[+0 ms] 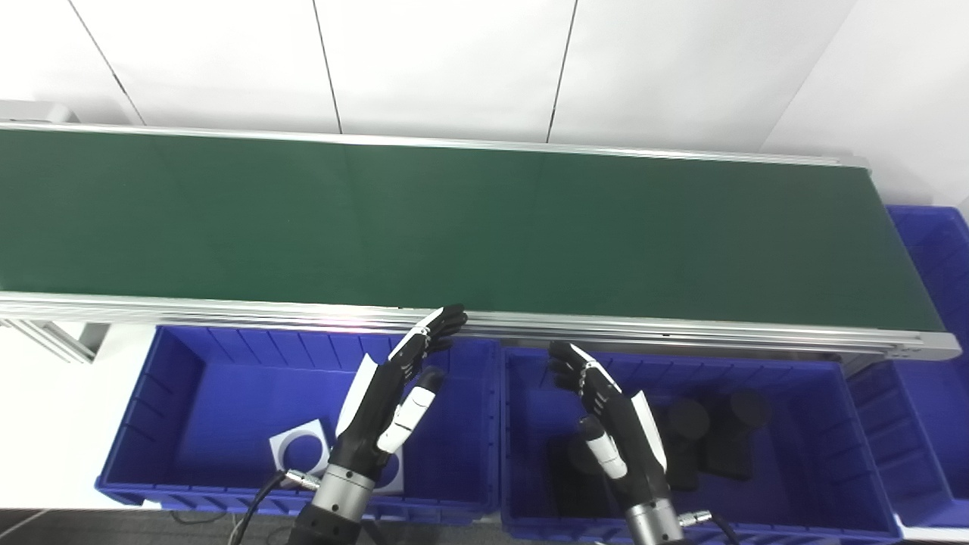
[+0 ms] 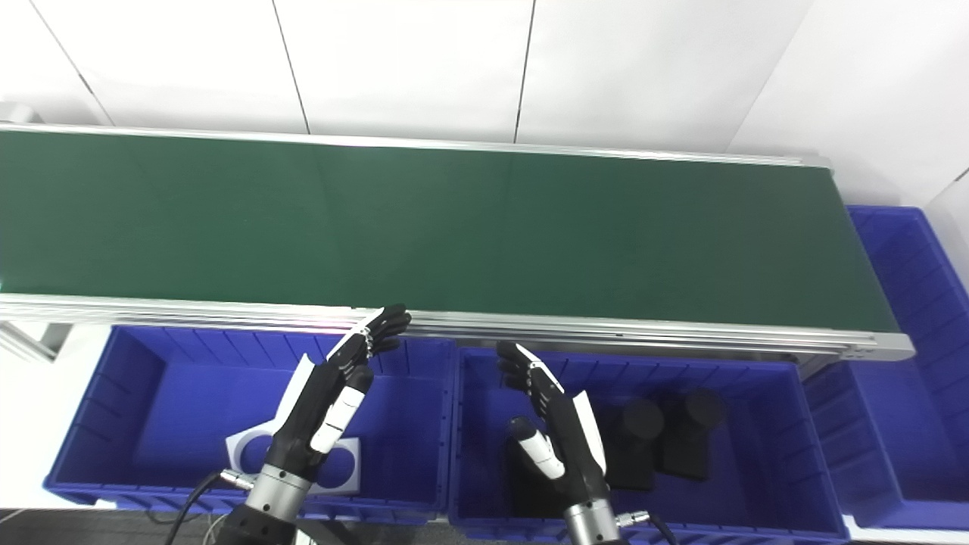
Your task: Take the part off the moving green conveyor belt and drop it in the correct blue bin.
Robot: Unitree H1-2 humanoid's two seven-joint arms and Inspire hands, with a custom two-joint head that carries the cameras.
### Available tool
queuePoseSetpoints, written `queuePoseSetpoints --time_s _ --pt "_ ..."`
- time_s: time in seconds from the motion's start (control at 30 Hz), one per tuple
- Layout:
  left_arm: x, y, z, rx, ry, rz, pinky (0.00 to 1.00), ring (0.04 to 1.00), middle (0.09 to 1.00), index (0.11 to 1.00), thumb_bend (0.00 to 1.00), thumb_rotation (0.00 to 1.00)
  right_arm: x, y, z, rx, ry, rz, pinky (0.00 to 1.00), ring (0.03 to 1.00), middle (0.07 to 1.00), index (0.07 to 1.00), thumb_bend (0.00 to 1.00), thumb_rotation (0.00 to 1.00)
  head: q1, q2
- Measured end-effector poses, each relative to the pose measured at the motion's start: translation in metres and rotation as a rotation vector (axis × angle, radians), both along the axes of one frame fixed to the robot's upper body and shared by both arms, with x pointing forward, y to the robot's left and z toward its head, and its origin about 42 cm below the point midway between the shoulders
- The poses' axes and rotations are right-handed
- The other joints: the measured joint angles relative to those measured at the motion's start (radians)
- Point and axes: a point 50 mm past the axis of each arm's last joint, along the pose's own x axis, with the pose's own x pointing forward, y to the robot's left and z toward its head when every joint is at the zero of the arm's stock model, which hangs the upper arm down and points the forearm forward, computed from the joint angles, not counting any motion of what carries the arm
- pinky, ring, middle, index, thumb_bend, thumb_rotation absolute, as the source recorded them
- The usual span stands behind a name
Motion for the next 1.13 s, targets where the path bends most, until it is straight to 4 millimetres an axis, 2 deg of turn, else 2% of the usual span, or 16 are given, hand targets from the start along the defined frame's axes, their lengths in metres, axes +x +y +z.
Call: queuePoseSetpoints --time_s 0.03,0.07,0.13,0.2,0.53,0.7,0.9,1.13 --pt "0.0 0.001 -0.001 0.004 0.003 -0.001 0.83 0.862 0.86 0.879 0.46 1.0 0.0 0.001 0.0 -0.001 -0.001 -0.004 0.81 0.846 0.87 0.848 0.87 0.91 -0.009 -0.003" --pt "-0.001 0.003 -0.002 0.008 0.006 -0.004 0.83 0.866 0.865 0.88 0.52 1.0 0.001 0.002 0.0 0.0 0.0 -0.007 0.82 0.851 0.873 0.846 0.88 0.92 -0.009 -0.003" --pt "-0.002 0.006 -0.004 0.008 0.015 -0.005 0.84 0.869 0.868 0.879 0.57 1.0 0.001 0.003 0.0 0.002 -0.002 -0.013 0.83 0.858 0.877 0.846 0.89 0.95 -0.02 -0.005" --pt "-0.002 0.006 -0.008 0.006 0.03 -0.004 0.84 0.867 0.865 0.877 0.58 1.0 0.001 0.005 0.0 0.003 -0.005 -0.024 0.82 0.854 0.876 0.845 0.9 0.97 -0.023 -0.006" --pt "-0.003 0.004 -0.016 0.016 0.06 -0.021 0.84 0.867 0.865 0.879 0.57 1.0 0.005 0.015 0.003 0.031 -0.017 -0.052 0.81 0.853 0.874 0.848 0.89 0.93 -0.034 -0.011" --pt "-0.004 0.007 -0.019 0.019 0.072 -0.021 0.84 0.868 0.865 0.877 0.57 1.0 0.005 0.022 -0.004 0.039 0.001 -0.052 0.83 0.858 0.877 0.848 0.89 0.91 -0.038 -0.015" --pt "-0.005 0.009 -0.02 0.024 0.073 -0.025 0.86 0.878 0.865 0.882 0.59 1.0 0.006 0.024 -0.007 0.035 0.007 -0.058 0.85 0.86 0.874 0.843 0.89 0.91 -0.057 -0.052" --pt "-0.007 0.011 -0.021 0.03 0.078 -0.027 0.84 0.867 0.866 0.882 0.5 1.0 0.003 0.024 -0.012 0.012 0.017 -0.072 0.84 0.852 0.866 0.836 0.89 0.9 -0.107 -0.083"
